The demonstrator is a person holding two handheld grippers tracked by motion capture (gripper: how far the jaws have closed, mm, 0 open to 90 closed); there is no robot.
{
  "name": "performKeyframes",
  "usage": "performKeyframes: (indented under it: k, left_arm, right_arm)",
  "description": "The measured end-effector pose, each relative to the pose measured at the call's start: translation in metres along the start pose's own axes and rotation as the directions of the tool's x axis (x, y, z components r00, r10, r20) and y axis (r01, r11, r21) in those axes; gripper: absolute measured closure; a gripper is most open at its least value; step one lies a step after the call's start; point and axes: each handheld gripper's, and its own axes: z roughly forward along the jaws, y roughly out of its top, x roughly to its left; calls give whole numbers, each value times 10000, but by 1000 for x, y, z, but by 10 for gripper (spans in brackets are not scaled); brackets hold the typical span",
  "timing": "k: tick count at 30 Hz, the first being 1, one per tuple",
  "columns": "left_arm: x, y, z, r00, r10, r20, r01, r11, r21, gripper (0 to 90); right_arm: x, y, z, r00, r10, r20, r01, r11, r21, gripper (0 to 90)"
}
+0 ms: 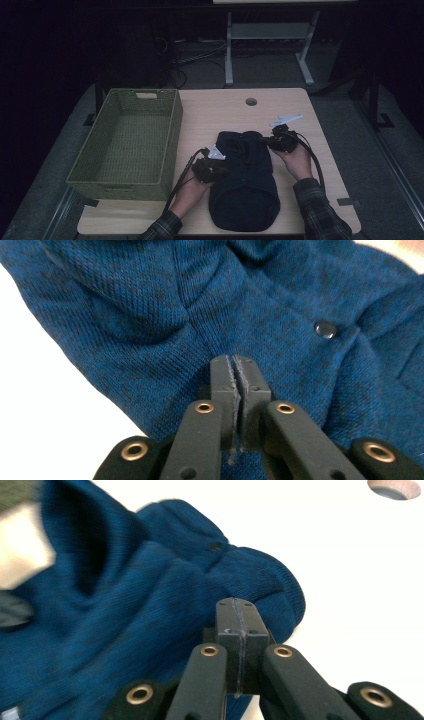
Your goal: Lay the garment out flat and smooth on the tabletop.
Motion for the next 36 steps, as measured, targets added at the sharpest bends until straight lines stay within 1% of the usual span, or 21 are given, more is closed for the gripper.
performKeyframes:
  k: [1, 2, 3, 5, 7, 8, 10, 12, 15, 17, 20, 21, 24, 27, 29, 31, 32, 33, 34, 35, 36]
  left_arm:
    - [0, -1, 1, 10000, 12, -5, -12, 10000, 58, 887]
    - [0, -1, 1, 10000, 2, 0, -2, 10000, 81, 896]
    - [0, -1, 1, 10000, 3, 16, -4, 9999, 106, 897]
    - [2, -1, 1, 9999, -55, 90, 54, 9999, 107, 899]
    - [2, -2, 1, 9998, -154, 153, 152, 9998, 106, 899]
    - [3, -2, 1, 9996, -194, 195, 192, 9997, 120, 900]
    - [4, -3, 0, 9996, -194, 218, 191, 9997, 126, 900]
    - [3, -3, 1, 9990, -349, 261, 348, 9994, 46, 900]
    - [2, -3, 1, 9987, -403, 318, 402, 9992, 28, 900]
    - [2, -3, 1, 9989, -331, 340, 329, 9994, 76, 900]
    - [4, -2, -1, 9976, -513, 462, 511, 9987, 48, 898]
    - [4, -1, -3, 9974, -569, 442, 572, 9983, -52, 893]
    - [6, 3, -10, 9976, -592, 366, 602, 9978, -279, 884]
    - [12, 12, -20, 9974, -678, 245, 693, 9955, -644, 882]
    - [17, 19, -26, 9975, -697, 112, 704, 9946, -766, 874]
    - [24, 27, -31, 9968, -802, -4, 797, 9915, -1033, 861]
    - [26, 30, -33, 9965, -831, -51, 820, 9903, -1122, 858]
    - [31, 35, -34, 9959, -885, -171, 856, 9881, -1279, 853]
    - [34, 38, -35, 9950, -969, -232, 932, 9874, -1281, 837]
    - [39, 42, -35, 9934, -1101, -315, 1047, 9847, -1393, 826]
    - [43, 47, -35, 9926, -1158, -373, 1093, 9834, -1447, 811]
  right_arm:
    - [-1, 0, 4, 10000, -12, 86, 11, 10000, 89, 900]
    - [-5, 0, 12, 9999, 23, 143, -28, 9993, 366, 900]
    - [-6, -1, 17, 9999, 76, 127, -83, 9982, 590, 900]
    - [-10, -4, 25, 9991, -23, 429, -15, 9960, 891, 900]
    - [-13, -6, 29, 9986, 19, 526, -71, 9950, 998, 900]
    - [-16, -7, 29, 9984, 114, 555, -165, 9956, 928, 900]
    - [-19, -7, 29, 9967, 15, 816, -95, 9951, 982, 900]
    - [-24, -7, 28, 9957, 2, 924, -99, 9945, 1045, 900]
    - [-28, -8, 28, 9950, 86, 994, -179, 9955, 930, 900]
    - [-28, -8, 29, 9948, 126, 1011, -213, 9961, 852, 900]
    - [-28, -7, 27, 9967, 128, 799, -186, 9972, 719, 900]
    - [-27, -7, 26, 9974, 190, 696, -234, 9978, 622, 900]
    - [-27, -3, 20, 9976, 182, 661, -200, 9994, 277, 900]
    - [-28, 1, 12, 9976, 234, 652, -225, 9996, -146, 899]
    - [-28, 3, 7, 9974, 258, 668, -239, 9993, -296, 897]
    - [-30, 4, 4, 9974, 375, 612, -350, 9985, -409, 859]
    - [-31, 6, 4, 9977, 492, 460, -482, 9986, -227, 834]
    - [-32, 7, 3, 9981, 475, 400, -467, 9987, -207, 821]
    - [-33, 9, 2, 9980, 431, 460, -420, 9988, -249, 810]
    - [-33, 11, 1, 9979, 390, 510, -374, 9988, -308, 794]
    - [-34, 12, -1, 9973, 401, 615, -373, 9982, -465, 778]
